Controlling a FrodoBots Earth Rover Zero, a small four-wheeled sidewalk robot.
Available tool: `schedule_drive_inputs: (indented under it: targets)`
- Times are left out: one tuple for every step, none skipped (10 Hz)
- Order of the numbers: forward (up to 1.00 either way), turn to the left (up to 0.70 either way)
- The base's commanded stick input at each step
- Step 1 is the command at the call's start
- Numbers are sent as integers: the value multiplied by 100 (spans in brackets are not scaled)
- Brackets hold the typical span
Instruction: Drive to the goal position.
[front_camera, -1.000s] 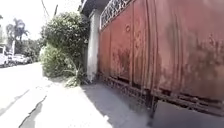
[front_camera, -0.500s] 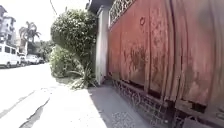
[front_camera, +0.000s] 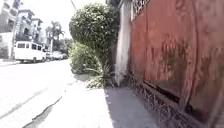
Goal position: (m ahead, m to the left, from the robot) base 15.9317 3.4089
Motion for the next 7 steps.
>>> schedule_drive_inputs:
  targets:
    - [0,70]
    - [0,70]
    - [0,70]
    - [0,70]
    - [0,70]
    - [0,70]
    - [0,70]
